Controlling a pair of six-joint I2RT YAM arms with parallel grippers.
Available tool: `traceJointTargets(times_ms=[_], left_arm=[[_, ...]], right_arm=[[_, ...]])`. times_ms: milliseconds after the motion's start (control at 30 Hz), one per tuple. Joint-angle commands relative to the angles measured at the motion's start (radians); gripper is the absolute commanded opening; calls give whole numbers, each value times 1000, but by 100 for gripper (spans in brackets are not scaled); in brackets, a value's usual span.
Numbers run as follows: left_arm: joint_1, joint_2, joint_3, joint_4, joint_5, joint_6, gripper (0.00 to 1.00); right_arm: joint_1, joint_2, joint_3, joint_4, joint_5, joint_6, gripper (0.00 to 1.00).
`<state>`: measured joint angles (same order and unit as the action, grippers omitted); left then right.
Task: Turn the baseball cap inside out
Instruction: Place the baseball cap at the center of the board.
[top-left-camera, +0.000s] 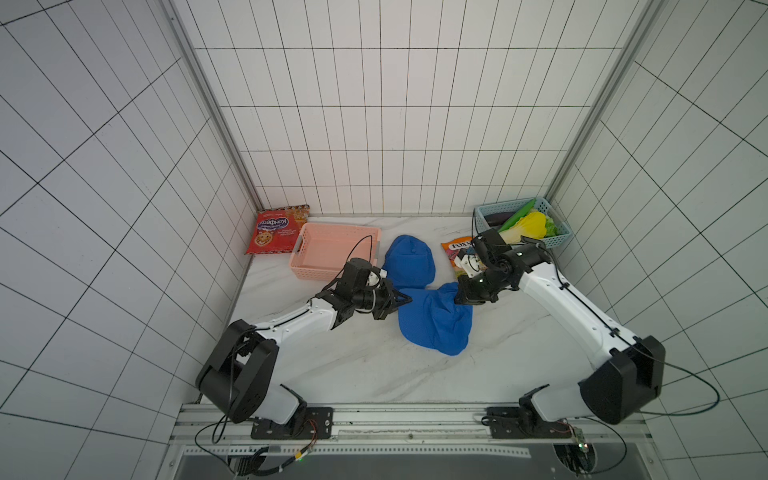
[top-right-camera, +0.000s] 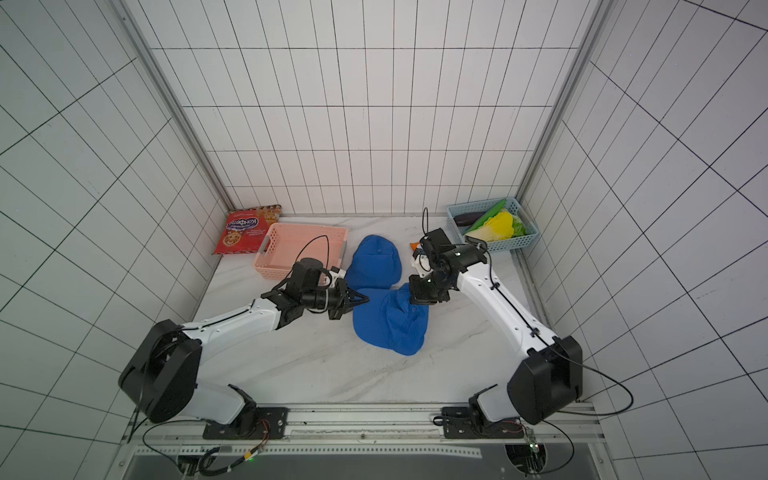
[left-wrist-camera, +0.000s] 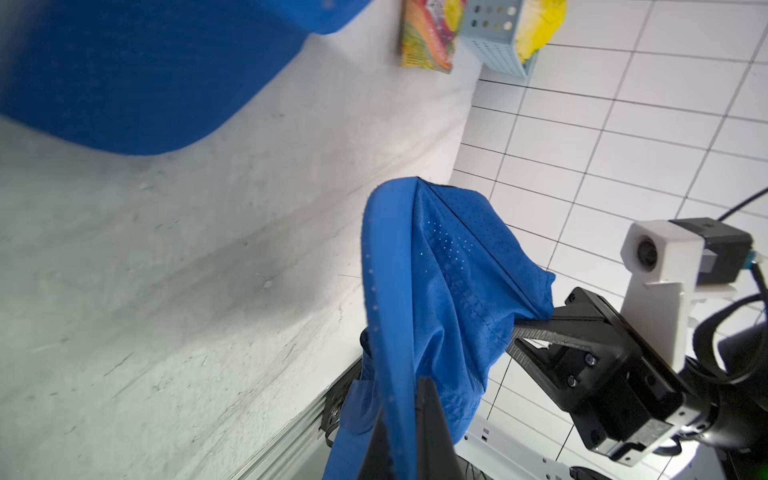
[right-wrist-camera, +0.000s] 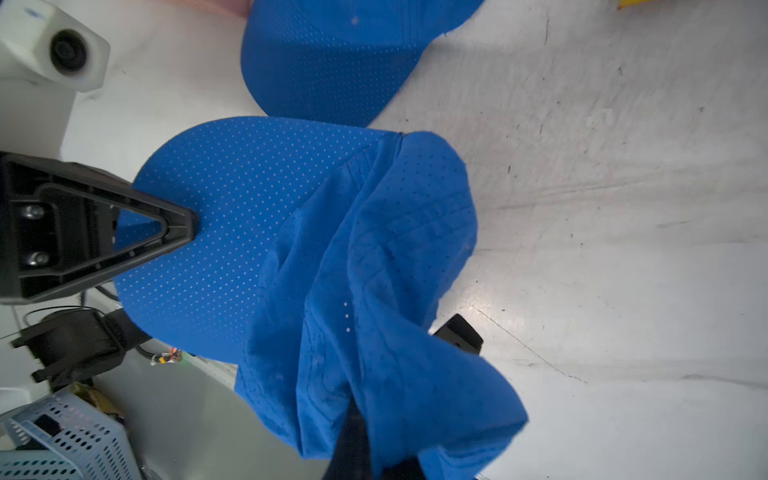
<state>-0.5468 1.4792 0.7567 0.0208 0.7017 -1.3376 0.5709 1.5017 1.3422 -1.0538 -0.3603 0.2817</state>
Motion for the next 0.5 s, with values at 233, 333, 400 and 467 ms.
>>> traceJointTargets(times_ms=[233, 333, 400, 467], left_arm=[[74, -29, -198, -42, -135, -230, 37], [119, -110, -250, -106, -176, -257, 67], [147, -197, -260, -193, -226, -251, 76], [184, -294, -251, -303, -283, -229, 83]], right_arm=[[91, 132, 46, 74, -18, 9, 3], [95, 128, 35, 113, -85, 18, 32], [96, 106, 27, 148, -119, 25, 48], [97, 62, 21, 173, -123, 33, 61]])
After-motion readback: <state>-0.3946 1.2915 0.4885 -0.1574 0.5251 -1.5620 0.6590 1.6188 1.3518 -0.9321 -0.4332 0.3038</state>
